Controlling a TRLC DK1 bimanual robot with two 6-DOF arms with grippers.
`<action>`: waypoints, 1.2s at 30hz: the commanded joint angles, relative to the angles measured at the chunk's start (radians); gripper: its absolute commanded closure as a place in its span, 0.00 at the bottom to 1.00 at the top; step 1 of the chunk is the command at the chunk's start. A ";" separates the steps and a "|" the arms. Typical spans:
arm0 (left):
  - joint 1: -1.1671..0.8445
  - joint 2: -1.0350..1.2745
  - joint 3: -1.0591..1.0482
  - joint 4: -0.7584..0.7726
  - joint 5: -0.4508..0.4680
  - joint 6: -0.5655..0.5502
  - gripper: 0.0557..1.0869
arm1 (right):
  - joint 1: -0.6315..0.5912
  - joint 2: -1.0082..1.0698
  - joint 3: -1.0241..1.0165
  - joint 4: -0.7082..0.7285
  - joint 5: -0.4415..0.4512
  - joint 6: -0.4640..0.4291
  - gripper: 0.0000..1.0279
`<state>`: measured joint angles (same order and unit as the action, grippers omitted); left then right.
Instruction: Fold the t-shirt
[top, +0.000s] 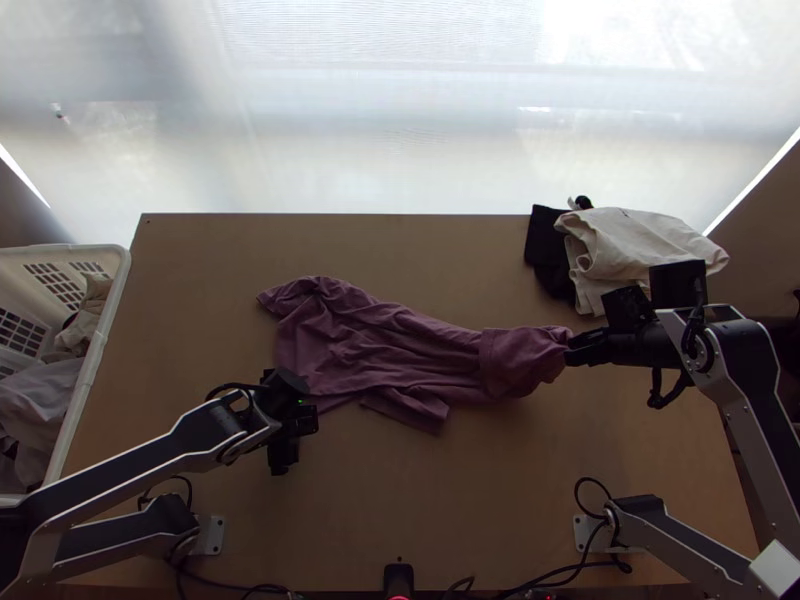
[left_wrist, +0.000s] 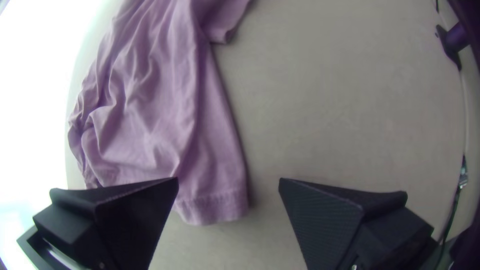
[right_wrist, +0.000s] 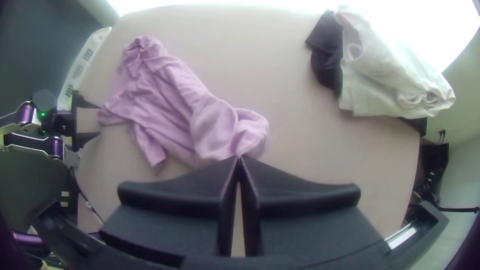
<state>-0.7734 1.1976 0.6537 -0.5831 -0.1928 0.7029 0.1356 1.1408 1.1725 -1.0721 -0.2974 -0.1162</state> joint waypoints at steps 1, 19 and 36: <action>0.008 0.053 -0.005 0.060 -0.002 -0.014 0.05 | 0.001 -0.003 -0.004 0.001 0.000 0.000 0.96; 0.092 0.105 0.000 0.134 -0.002 0.009 0.21 | 0.002 -0.003 -0.002 0.001 0.000 0.001 0.96; 0.135 0.112 -0.011 0.103 0.139 0.032 0.96 | 0.004 0.004 -0.011 0.001 0.000 0.000 0.96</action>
<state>-0.6651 1.3128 0.6346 -0.4690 -0.1081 0.7303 0.1375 1.1378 1.1656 -1.0710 -0.2977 -0.1162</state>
